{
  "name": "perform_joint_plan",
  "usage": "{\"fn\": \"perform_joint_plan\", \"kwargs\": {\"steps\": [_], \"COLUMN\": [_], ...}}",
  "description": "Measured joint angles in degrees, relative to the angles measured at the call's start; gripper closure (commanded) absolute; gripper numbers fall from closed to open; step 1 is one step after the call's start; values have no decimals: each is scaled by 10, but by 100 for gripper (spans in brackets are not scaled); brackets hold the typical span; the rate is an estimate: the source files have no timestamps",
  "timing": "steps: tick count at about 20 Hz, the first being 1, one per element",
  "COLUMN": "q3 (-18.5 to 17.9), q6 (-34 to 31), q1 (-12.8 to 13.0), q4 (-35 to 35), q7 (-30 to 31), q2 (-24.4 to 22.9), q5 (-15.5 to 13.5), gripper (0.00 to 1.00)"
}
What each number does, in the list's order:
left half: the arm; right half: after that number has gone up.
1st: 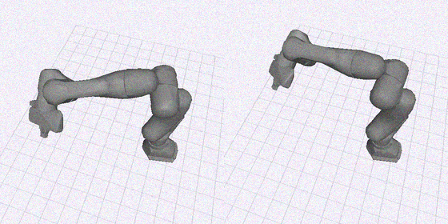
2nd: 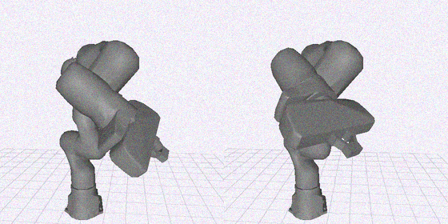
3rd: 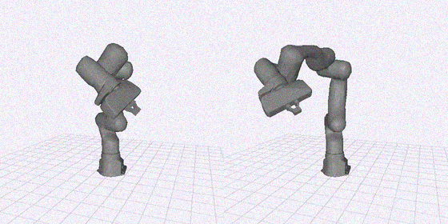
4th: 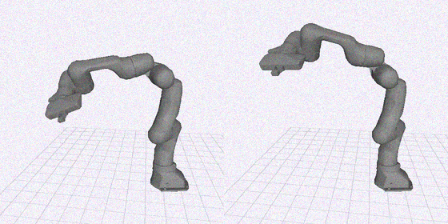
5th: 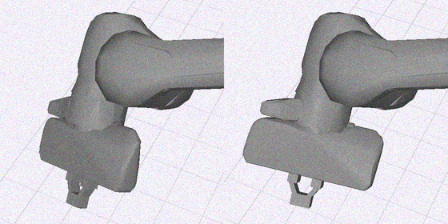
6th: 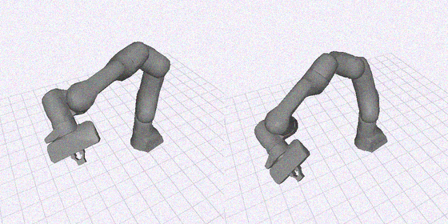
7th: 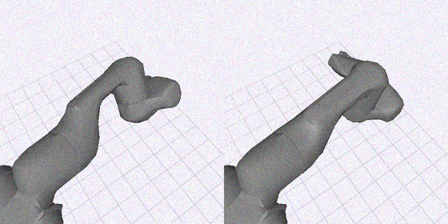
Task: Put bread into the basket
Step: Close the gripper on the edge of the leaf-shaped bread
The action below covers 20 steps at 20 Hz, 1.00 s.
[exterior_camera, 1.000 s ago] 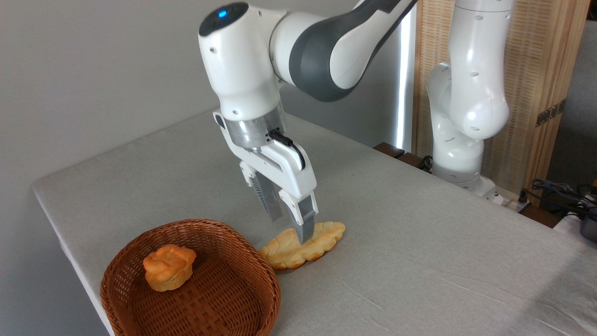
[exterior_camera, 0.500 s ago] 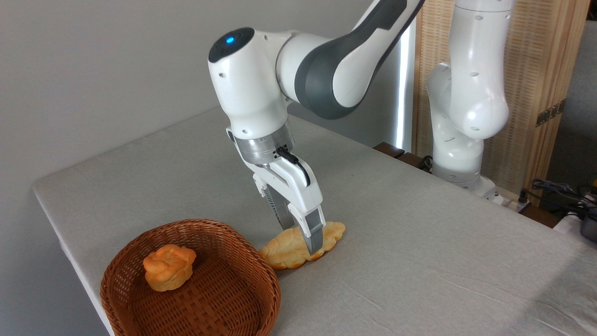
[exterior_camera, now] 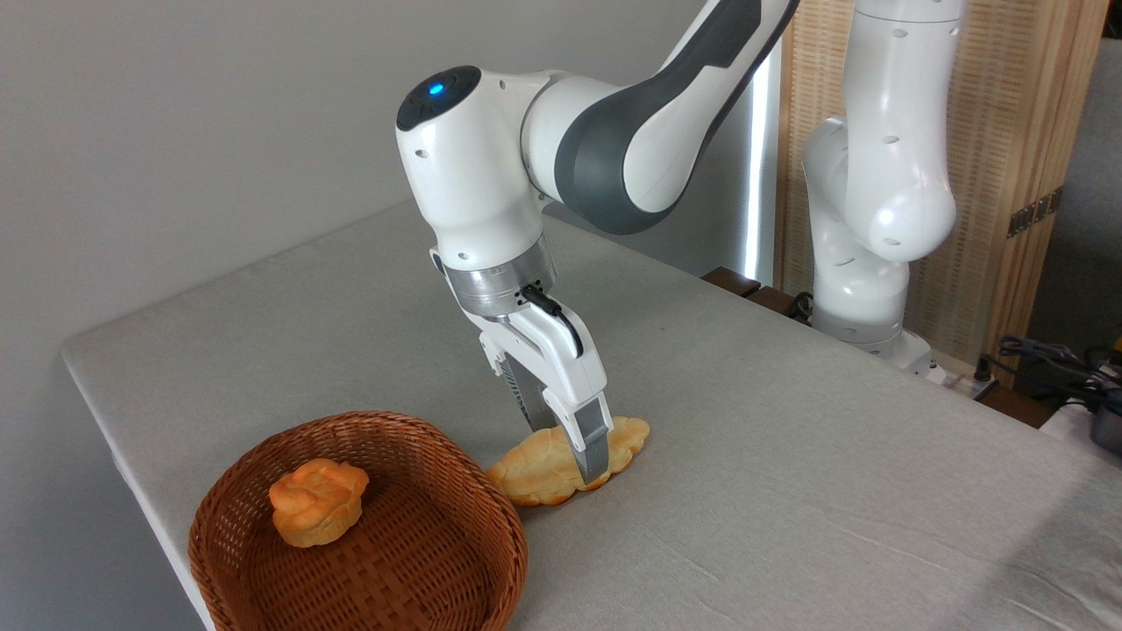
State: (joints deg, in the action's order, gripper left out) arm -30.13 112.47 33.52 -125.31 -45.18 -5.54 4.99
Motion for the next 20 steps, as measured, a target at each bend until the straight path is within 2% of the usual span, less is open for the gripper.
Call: {"fn": "perform_joint_plan", "kwargs": {"steps": [5,20], "q3": [0,5], "q6": [1,2], "q1": [0,1], "q4": [0,-1], "q7": [-8,-9], "q2": [0,12], "q5": [21,22], "gripper": [0,1]}}
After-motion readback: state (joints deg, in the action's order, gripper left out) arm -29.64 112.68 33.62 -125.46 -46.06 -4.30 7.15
